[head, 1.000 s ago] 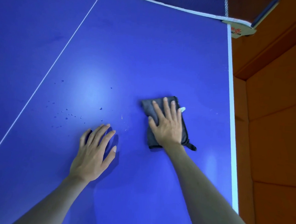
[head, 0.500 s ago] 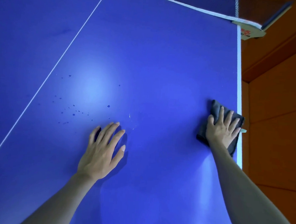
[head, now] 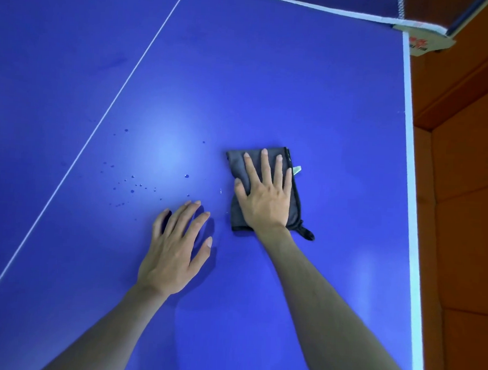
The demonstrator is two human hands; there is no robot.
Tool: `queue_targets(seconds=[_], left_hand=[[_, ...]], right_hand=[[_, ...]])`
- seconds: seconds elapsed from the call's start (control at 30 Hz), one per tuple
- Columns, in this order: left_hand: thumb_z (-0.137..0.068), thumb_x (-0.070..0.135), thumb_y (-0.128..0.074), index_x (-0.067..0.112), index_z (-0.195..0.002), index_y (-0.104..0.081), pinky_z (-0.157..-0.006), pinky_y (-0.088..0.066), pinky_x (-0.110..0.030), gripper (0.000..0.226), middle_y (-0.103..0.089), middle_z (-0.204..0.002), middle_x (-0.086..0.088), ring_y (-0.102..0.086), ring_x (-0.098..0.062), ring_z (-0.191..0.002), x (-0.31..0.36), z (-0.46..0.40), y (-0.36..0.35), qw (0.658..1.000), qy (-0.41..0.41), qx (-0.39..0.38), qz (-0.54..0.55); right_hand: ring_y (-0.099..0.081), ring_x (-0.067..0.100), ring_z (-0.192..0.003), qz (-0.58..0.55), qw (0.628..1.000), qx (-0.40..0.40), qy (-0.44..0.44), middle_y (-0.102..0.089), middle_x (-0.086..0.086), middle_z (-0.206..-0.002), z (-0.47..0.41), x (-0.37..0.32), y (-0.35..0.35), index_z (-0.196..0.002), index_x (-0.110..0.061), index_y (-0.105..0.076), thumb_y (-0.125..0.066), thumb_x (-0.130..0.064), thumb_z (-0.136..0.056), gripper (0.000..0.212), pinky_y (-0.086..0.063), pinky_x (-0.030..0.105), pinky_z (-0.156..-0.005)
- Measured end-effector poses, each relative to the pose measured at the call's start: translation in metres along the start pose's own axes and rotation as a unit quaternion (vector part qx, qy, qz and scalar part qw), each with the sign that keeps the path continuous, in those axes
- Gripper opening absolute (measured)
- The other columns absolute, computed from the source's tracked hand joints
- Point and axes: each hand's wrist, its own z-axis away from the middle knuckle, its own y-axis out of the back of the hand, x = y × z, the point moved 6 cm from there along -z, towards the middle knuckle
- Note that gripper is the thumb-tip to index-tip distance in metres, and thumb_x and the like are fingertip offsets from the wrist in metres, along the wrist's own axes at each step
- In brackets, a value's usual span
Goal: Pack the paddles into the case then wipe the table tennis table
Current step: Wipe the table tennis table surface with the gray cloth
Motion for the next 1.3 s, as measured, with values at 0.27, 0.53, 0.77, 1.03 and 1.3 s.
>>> queue_targets(seconds=[0.27,0.53,0.77,1.03,1.3], left_hand=[[-0.106,0.045,-0.032,0.016,-0.144,-0.052,-0.121,-0.025,-0.052,0.052,-0.040,-0.160,-0.003,-0.039,-0.023,-0.148,0.000,-0.001,-0.002,1.000,0.001,0.005,0.004],[-0.107,0.045,-0.034,0.014,-0.145,-0.051,-0.119,-0.027,-0.054,0.052,-0.041,-0.159,-0.006,-0.038,-0.025,-0.148,0.000,0.001,-0.001,1.000,-0.007,0.021,-0.003],[-0.110,0.047,-0.026,0.016,-0.150,-0.048,-0.121,-0.026,-0.057,0.056,-0.040,-0.162,-0.006,-0.029,-0.025,-0.154,-0.001,-0.001,-0.004,1.000,-0.017,0.018,-0.003],[-0.110,0.034,-0.037,0.019,-0.141,-0.057,-0.120,-0.030,-0.053,0.040,-0.051,-0.154,-0.001,-0.039,-0.022,-0.149,-0.039,0.008,0.032,0.986,-0.023,0.106,0.124],[-0.111,0.036,-0.023,0.014,-0.139,-0.055,-0.119,-0.029,-0.054,0.048,-0.051,-0.152,-0.005,-0.042,-0.027,-0.146,-0.254,0.028,0.077,0.991,0.106,0.085,-0.004]], right_hand=[[-0.013,0.033,-0.159,-0.030,0.994,0.038,-0.099,-0.020,0.005,-0.172,0.012,0.100,0.015,-0.161,-0.037,-0.032,-0.032,-0.060,-0.097,0.068,-0.006,0.051,-0.128],[-0.004,0.030,-0.160,-0.019,0.980,0.017,-0.196,-0.010,0.002,-0.174,0.030,0.151,0.019,-0.163,-0.039,-0.021,-0.023,-0.060,-0.096,0.071,0.001,0.051,-0.128],[-0.003,0.031,-0.160,0.000,0.977,0.021,-0.211,-0.009,0.000,-0.174,0.043,0.094,0.013,-0.164,-0.040,-0.018,-0.017,-0.060,-0.094,0.073,0.004,0.051,-0.128],[-0.002,0.032,-0.160,0.012,0.976,0.003,-0.217,-0.008,0.002,-0.174,0.030,-0.030,-0.004,-0.165,-0.036,-0.016,-0.017,-0.060,-0.096,0.072,0.000,0.056,-0.127],[0.004,0.032,-0.160,0.015,0.986,-0.022,-0.167,-0.001,0.002,-0.174,-0.025,-0.201,-0.027,-0.165,-0.036,-0.006,-0.023,-0.056,-0.104,0.067,0.003,0.056,-0.127]])
